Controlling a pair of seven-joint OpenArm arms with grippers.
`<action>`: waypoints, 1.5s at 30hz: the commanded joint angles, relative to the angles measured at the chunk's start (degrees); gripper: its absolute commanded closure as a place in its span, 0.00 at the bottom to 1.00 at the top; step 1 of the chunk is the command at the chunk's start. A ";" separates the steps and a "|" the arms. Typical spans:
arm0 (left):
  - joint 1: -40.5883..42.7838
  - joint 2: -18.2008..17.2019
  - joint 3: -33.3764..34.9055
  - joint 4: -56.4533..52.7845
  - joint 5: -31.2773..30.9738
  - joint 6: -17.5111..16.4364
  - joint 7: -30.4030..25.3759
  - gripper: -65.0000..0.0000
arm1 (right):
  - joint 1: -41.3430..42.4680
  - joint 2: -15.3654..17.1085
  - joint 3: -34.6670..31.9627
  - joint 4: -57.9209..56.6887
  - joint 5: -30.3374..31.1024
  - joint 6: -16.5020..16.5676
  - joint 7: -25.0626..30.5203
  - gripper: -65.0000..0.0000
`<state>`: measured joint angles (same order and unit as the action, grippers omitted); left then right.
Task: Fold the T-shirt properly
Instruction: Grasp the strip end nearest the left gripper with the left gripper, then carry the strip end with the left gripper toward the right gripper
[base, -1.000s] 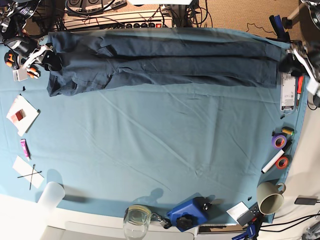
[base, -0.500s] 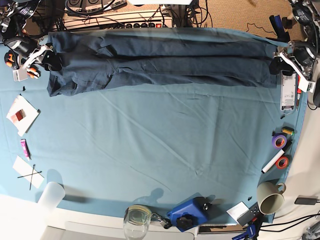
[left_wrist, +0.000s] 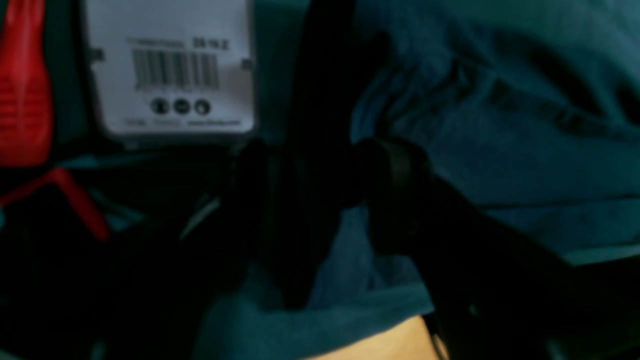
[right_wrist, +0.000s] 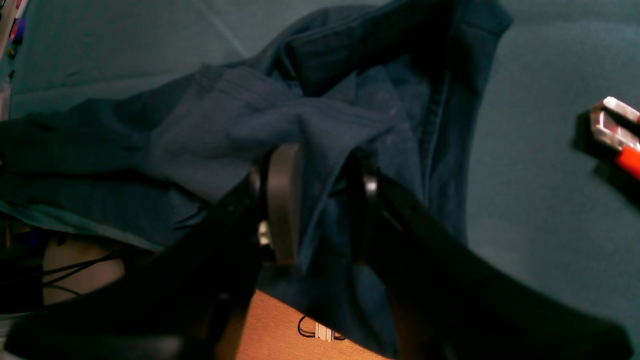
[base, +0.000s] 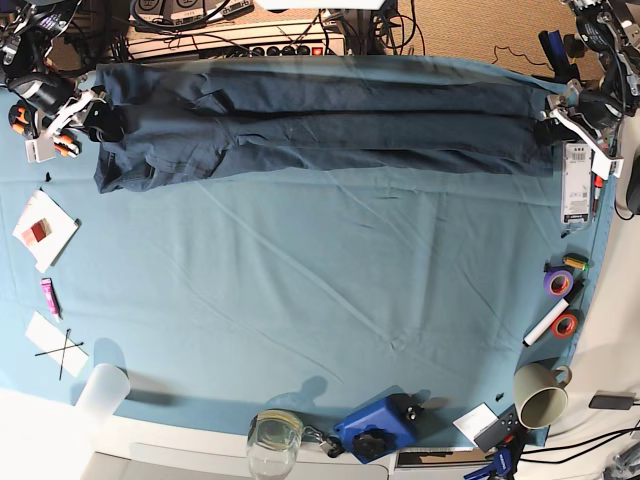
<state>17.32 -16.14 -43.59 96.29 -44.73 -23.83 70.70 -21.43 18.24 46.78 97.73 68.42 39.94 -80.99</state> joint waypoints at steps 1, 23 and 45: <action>0.09 -0.17 0.37 -1.77 1.73 0.46 4.42 0.50 | 0.02 1.31 0.52 0.94 0.98 0.06 0.99 0.75; -0.22 -0.72 0.35 -6.12 -8.52 -4.74 9.30 1.00 | 0.33 1.31 0.52 0.94 0.98 0.06 0.99 0.75; 0.24 1.81 0.37 8.44 -39.50 -12.70 9.30 1.00 | 0.35 1.31 0.52 0.94 0.94 0.06 0.99 0.75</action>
<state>17.63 -13.65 -42.92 103.79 -82.19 -36.23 80.75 -21.26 18.24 46.78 97.73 68.20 39.92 -80.99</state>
